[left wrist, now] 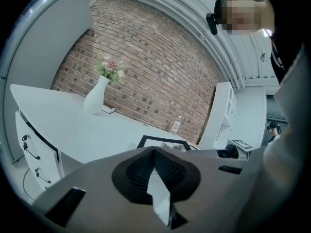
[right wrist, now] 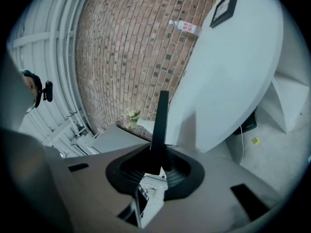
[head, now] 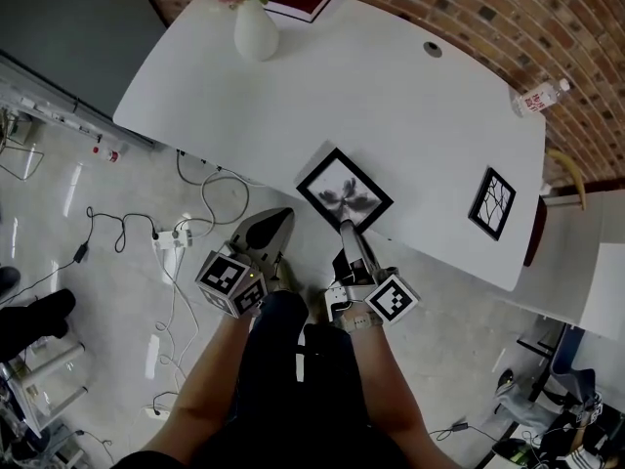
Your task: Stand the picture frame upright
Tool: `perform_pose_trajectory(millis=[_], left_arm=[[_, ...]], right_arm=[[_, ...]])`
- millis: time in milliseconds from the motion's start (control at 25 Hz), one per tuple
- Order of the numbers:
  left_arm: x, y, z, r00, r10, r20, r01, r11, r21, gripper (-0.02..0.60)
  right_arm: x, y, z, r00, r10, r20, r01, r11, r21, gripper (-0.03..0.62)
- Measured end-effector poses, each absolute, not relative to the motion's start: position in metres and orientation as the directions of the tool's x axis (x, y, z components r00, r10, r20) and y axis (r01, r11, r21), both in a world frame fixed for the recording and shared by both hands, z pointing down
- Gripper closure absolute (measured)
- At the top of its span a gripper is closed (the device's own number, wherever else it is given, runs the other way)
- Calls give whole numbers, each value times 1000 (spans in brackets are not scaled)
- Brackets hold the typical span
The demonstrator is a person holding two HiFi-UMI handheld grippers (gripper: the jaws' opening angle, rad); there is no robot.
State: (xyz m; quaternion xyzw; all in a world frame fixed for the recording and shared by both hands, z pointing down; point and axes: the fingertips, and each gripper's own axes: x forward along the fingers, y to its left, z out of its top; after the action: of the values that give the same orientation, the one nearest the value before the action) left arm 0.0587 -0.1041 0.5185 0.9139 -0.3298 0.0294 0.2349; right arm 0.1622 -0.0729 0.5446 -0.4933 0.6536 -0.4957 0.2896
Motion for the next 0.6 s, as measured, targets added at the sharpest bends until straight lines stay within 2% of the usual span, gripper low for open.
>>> perform_pose_trajectory(millis=[600], left_arm=[[-20, -159, 495, 748, -638, 182, -651, -653, 387, 580]], right_arm=[[88, -128, 528, -404, -903, 146, -393, 27, -919, 520]])
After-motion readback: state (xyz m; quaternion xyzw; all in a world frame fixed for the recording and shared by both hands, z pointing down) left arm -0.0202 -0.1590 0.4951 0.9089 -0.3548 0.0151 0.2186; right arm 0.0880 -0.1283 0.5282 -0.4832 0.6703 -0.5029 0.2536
